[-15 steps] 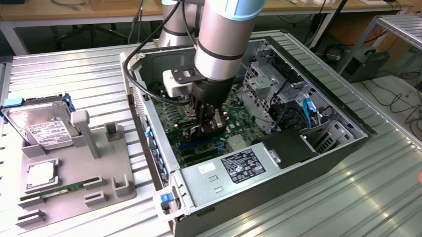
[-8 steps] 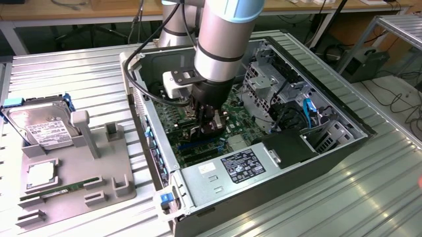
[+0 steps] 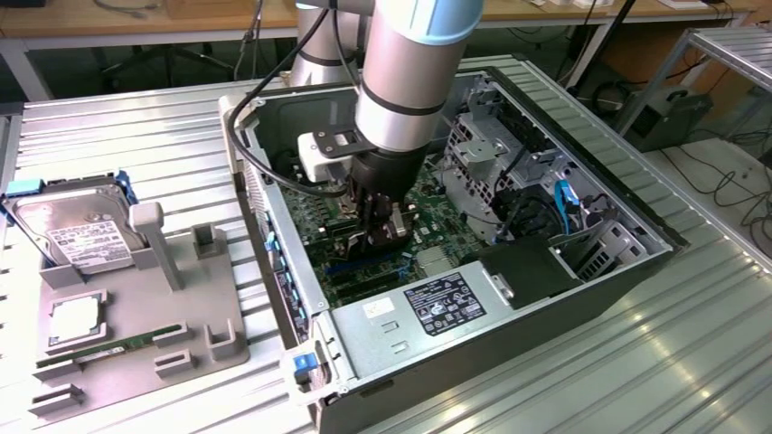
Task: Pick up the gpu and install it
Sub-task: 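Insert the gpu into the slot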
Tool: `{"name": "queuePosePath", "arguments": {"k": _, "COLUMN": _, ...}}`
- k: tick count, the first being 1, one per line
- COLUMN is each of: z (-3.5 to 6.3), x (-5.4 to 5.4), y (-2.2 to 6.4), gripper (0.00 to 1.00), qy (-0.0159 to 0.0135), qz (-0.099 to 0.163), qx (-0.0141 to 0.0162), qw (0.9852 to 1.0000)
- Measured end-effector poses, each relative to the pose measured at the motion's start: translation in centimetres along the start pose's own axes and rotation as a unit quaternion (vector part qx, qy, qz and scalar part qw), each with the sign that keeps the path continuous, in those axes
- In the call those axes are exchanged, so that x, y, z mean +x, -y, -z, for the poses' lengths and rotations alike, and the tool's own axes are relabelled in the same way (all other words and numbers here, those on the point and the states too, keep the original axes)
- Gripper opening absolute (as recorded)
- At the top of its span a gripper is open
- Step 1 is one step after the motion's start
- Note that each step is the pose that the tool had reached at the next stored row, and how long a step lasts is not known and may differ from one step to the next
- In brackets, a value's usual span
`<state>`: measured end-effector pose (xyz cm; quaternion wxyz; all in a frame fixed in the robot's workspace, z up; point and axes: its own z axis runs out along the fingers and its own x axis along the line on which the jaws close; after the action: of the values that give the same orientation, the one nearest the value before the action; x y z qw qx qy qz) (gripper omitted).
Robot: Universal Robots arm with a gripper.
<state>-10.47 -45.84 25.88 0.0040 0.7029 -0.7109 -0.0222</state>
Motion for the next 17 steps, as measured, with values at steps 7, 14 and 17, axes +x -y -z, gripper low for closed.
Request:
{"name": "queuePosePath", "arguments": {"k": 7, "z": -0.06, "x": -0.01, "y": 0.01, "gripper": 0.27, "qy": 0.0005, "qz": 0.000, "qx": 0.0002, "qw": 1.0000}}
{"name": "queuePosePath", "arguments": {"k": 14, "z": -0.03, "x": 0.00, "y": 0.00, "gripper": 0.46, "qy": 0.0002, "qz": 0.000, "qx": 0.0001, "qw": 1.0000}}
{"name": "queuePosePath", "arguments": {"k": 17, "z": 0.10, "x": 0.00, "y": 0.00, "gripper": 0.46, "qy": 0.0000, "qz": 0.000, "qx": 0.0000, "qw": 1.0000}}
